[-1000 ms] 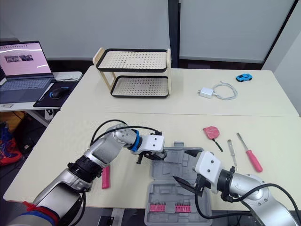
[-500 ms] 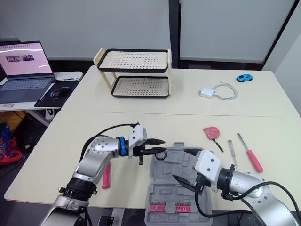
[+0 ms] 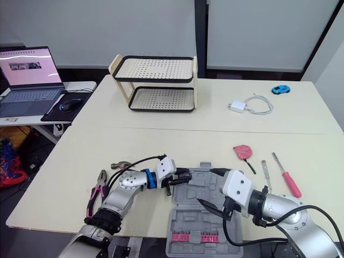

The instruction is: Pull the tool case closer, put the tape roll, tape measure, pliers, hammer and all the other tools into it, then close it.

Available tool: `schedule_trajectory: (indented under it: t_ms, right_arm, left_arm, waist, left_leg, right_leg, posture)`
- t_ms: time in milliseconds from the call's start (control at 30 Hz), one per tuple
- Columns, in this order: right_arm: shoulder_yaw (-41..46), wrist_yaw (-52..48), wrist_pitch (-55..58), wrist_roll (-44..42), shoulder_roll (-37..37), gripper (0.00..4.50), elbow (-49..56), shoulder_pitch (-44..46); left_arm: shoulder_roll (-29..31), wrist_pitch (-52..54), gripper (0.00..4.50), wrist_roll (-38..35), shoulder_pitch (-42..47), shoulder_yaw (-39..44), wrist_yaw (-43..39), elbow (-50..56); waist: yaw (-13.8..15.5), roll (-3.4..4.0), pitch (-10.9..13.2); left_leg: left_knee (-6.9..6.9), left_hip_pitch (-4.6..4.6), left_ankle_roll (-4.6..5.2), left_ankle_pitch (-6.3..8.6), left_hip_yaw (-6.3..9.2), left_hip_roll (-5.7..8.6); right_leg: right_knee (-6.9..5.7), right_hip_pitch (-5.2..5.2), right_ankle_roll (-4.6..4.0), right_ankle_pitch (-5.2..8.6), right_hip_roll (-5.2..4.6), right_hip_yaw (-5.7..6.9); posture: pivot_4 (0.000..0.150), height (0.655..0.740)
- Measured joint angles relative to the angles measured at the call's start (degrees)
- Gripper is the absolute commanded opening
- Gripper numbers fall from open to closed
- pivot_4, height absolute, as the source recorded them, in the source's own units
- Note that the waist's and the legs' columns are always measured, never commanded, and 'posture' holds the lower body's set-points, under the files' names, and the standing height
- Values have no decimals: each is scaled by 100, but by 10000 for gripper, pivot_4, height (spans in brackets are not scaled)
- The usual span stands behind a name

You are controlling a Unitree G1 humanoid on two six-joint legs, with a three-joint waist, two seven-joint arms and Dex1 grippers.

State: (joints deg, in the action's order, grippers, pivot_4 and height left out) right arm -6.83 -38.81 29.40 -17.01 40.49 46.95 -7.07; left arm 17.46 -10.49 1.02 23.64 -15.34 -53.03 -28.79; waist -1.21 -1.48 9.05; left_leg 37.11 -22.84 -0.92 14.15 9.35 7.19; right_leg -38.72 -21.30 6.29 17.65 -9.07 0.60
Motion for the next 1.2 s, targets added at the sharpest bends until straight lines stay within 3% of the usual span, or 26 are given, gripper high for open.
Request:
schedule_trajectory:
  t_ms: [267,433,567,700,800,900,1067,1200]
  right_arm:
    - [34,-20,2,-4,23,45000,0,-14]
    - [365,-141,2,-215,24,45000,-222,12]
    - [1100,-444,-46,-558,162,45000,-594,78]
    - [1927,-1042,-304,-794,562,45000,-1276,-90]
    - [2845,-1659,-599,-945,1029,45000,-2230,-126]
    - [3687,-2188,-956,-941,1401,45000,-3256,-209]
    - [4019,-2805,-1475,-814,1746,45000,-4864,-291]
    - [3957,-3070,-2121,-478,1976,45000,-6379,42]
  left_arm:
    - [32,-5,12635,-26,41,-32,-61,-21]
    - [198,222,12635,-451,-59,122,-388,375]
    - [828,868,24206,-1049,-20,577,-766,1320]
    - [1915,1519,36662,-1532,-139,1118,-1268,1822]
    - [2913,2023,44713,-1919,-448,1959,-1498,1790]
    - [3710,2113,44713,-2086,-993,3047,-1526,1467]
    - [4138,1952,44713,-2094,-2005,3863,-1631,270]
    - [4439,1461,44713,-1997,-2254,4245,-1579,-1161]
  waist:
    - [-13,0,-10]
    - [-27,-3,-8]
    - [-47,-2,-7]
    - [-60,1,-5]
    - [-68,9,5]
    - [-56,17,2]
    - [-62,27,8]
    - [-63,28,9]
  left_leg:
    - [0,3,0,0,1,-1]
    - [0,0,0,0,4,-1]
    - [-3,2,0,0,3,-2]
    - [-6,3,2,1,2,-3]
    - [-8,3,22,13,1,-6]
    - [-15,11,22,13,0,-8]
    - [-19,13,25,15,-7,-9]
    - [-24,20,25,16,-7,-12]
  right_leg:
    - [-1,2,0,0,0,0]
    - [-2,-2,0,0,1,1]
    - [-4,-3,0,0,2,0]
    - [-1,-4,0,0,3,-1]
    - [-1,-7,0,0,5,-2]
    - [5,-2,-1,0,5,-1]
    - [14,-2,-2,1,4,-3]
    - [14,-14,-3,2,4,-2]
  posture:
    - [1500,7400]
    - [1500,7400]
    - [1500,7400]
    - [1500,7400]
    - [1500,7400]
    - [1500,7400]
    - [1500,7400]
    - [1500,7400]
